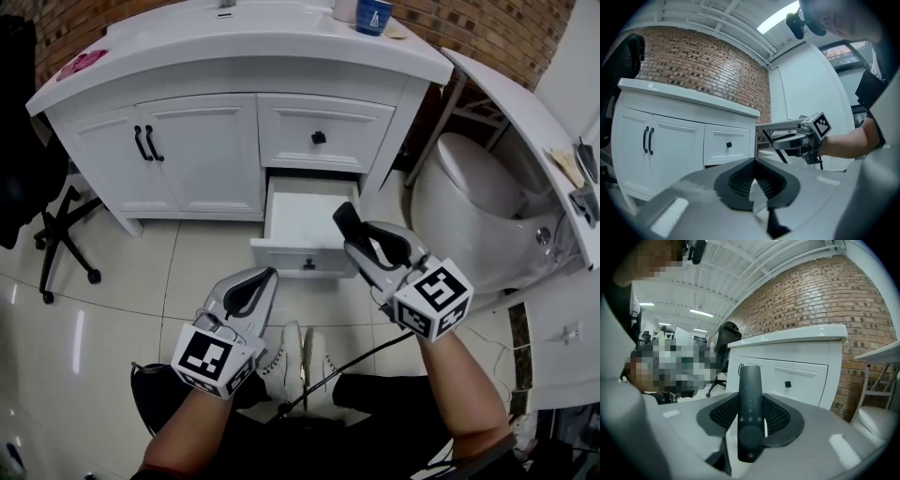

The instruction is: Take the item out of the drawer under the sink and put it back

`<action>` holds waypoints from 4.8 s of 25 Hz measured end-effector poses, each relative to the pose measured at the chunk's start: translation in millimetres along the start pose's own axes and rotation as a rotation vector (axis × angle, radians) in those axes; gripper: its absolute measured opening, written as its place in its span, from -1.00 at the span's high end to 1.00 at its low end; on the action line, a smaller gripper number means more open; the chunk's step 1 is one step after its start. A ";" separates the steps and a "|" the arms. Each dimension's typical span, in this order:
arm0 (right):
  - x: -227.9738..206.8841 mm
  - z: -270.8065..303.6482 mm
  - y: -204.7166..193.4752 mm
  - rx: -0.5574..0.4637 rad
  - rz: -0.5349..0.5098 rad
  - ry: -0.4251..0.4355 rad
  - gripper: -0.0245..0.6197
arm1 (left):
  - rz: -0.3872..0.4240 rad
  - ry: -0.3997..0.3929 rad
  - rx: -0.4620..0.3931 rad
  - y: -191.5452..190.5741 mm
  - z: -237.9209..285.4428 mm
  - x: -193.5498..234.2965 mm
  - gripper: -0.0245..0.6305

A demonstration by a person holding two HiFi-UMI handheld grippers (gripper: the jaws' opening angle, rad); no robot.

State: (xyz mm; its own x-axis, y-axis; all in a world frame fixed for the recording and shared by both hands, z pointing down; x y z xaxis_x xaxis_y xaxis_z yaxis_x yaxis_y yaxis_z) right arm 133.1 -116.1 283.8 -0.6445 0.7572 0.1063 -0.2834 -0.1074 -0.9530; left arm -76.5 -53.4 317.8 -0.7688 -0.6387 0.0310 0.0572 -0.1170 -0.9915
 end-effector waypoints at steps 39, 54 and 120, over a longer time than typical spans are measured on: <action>53.6 -66.8 -40.6 -0.119 0.196 -0.090 0.41 | 0.011 -0.015 -0.011 7.0 -4.4 -20.1 0.91; 36.9 -44.2 -49.0 -0.075 0.207 -0.065 0.41 | 0.020 -0.007 0.016 -5.2 8.3 -8.6 0.91; -99.6 264.1 -166.8 0.782 -0.372 0.382 0.39 | -0.064 0.020 0.057 -56.6 52.5 43.7 0.91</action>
State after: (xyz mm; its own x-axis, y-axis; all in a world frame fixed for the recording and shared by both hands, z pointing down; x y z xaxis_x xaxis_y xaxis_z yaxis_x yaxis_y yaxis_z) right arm 57.0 -343.7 507.1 -0.1798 0.9747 0.1327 -0.9087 -0.1129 -0.4018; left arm -80.0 -114.6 381.9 -0.7844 -0.6135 0.0911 0.0433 -0.2006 -0.9787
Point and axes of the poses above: the fingertips, and each gripper's own axes: z forward along the fingers, x to its left, y out of its top, the point moved 7 cm from there along -z, backward along the fingers, and after that the axes turned 3 degrees about x, right-handed, at the moved point
